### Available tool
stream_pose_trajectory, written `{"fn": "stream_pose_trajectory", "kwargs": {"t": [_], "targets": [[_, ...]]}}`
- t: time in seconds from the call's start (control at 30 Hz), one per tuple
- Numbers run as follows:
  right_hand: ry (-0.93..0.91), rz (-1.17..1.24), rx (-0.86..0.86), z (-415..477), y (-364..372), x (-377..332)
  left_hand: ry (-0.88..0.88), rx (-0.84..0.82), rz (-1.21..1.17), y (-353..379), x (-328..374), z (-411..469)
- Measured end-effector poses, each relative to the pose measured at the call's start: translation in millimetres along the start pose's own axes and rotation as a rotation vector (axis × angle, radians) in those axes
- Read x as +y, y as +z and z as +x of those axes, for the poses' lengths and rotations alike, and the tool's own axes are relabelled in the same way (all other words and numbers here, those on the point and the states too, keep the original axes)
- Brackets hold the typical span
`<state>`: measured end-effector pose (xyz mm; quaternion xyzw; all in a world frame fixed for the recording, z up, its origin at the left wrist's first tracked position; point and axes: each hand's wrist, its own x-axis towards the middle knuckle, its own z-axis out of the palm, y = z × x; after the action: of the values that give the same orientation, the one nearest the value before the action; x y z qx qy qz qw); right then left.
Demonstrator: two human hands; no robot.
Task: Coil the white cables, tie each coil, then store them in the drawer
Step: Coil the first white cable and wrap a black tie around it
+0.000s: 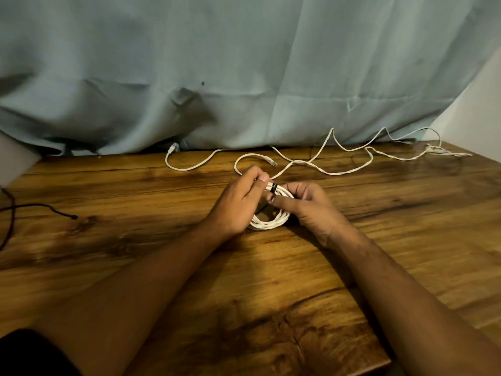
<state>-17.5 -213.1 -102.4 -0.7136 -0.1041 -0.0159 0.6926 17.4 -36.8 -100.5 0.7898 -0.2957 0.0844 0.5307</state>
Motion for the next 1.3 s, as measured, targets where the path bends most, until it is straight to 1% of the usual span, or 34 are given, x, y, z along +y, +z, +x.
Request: {"fn": "stream_pose_trajectory", "kwargs": {"t": [0.1, 0.2, 0.23, 0.3, 0.33, 0.4, 0.47, 0.6, 0.67, 0.73, 0.77, 0.87, 0.93, 1.0, 1.13, 1.2, 1.3], "targets": [[-0.067, -0.075, 0.055, 0, 1, -3, -0.03, -0.014, -0.061, 1, -3, 2], [-0.21, -0.146, 0.207, 0, 6, -6, -0.062, -0.027, -0.063, 2, -4, 3], [-0.259, -0.184, 0.232, 0, 7, -6, -0.072, -0.028, -0.059, 2, -4, 2], [-0.333, -0.273, 0.231, 1, 7, -5, -0.078, -0.027, -0.043, 2, -3, 1], [-0.341, -0.286, 0.233, 1, 5, -4, -0.075, -0.029, -0.034, 3, -3, 1], [-0.327, -0.265, 0.254, 2, 2, -4, -0.051, -0.041, 0.019, 4, -1, 0], [-0.288, -0.21, 0.262, 1, 1, -5, -0.001, -0.058, 0.14, 5, 1, -1], [-0.152, -0.049, 0.263, 0, 1, -8, 0.133, -0.06, 0.431, 7, 2, -5], [-0.071, 0.055, 0.218, -2, -1, -8, 0.162, -0.039, 0.479, 8, 2, -6], [-0.033, 0.129, 0.167, -5, -2, -10, 0.174, -0.024, 0.474, 8, 4, -8], [-0.037, 0.149, 0.168, -6, -2, -12, 0.179, -0.02, 0.466, 8, 5, -9], [-0.066, 0.193, 0.249, -7, 1, -16, 0.17, -0.02, 0.451, 7, 6, -9], [-0.109, 0.13, 0.265, -6, 3, -15, 0.157, -0.021, 0.45, 6, 5, -9], [-0.138, 0.017, 0.214, -4, 2, -11, 0.147, -0.024, 0.445, 6, 4, -9], [-0.099, -0.099, 0.195, -5, 0, -11, 0.117, -0.037, 0.408, 5, 2, -8], [-0.059, -0.119, 0.175, -4, -3, -10, 0.109, -0.049, 0.383, 4, 1, -7], [0.004, -0.08, 0.095, -2, -7, -7, 0.095, -0.067, 0.336, 3, 1, -6]]}}
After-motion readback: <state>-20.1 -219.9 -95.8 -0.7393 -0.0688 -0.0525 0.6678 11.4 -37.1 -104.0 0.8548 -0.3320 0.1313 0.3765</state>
